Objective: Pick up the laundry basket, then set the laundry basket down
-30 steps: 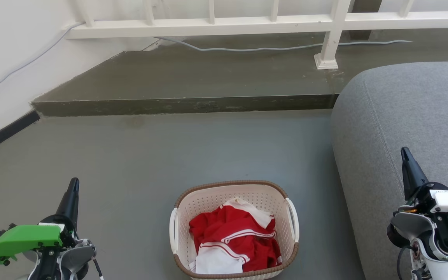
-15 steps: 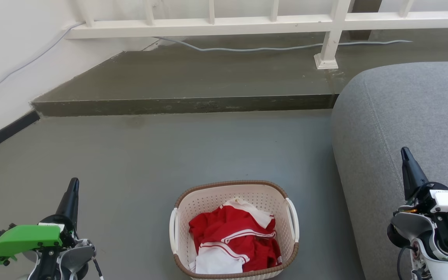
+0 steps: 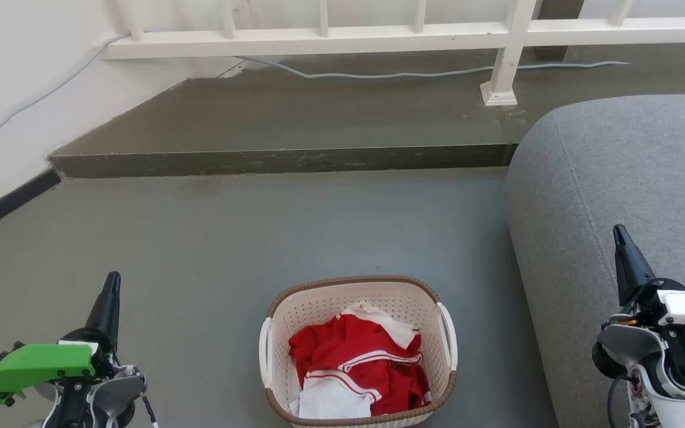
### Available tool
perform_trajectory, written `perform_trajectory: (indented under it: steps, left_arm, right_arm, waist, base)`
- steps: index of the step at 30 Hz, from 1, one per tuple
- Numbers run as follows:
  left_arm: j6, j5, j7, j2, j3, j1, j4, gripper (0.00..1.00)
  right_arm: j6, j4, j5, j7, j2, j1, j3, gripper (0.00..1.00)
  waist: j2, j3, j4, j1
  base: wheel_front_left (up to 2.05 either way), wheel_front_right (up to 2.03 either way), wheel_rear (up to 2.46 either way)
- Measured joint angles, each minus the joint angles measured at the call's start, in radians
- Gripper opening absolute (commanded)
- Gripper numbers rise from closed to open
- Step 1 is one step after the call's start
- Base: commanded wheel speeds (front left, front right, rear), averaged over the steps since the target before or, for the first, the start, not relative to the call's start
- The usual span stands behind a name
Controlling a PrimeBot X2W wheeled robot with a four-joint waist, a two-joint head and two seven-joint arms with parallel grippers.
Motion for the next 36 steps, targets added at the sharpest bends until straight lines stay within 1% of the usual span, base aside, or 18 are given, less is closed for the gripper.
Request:
perform_trajectory:
  steps: [36]
  left_arm:
    - [0.000, 0.000, 0.000, -0.002, 0.002, 0.000, 0.000, 0.00]
  right_arm:
    - [0.000, 0.000, 0.000, 0.002, 0.000, 0.000, -0.001, 0.00]
  waist:
    - [0.0000, 0.000, 0.000, 0.0000]
  base:
    - [0.00, 0.00, 0.00]
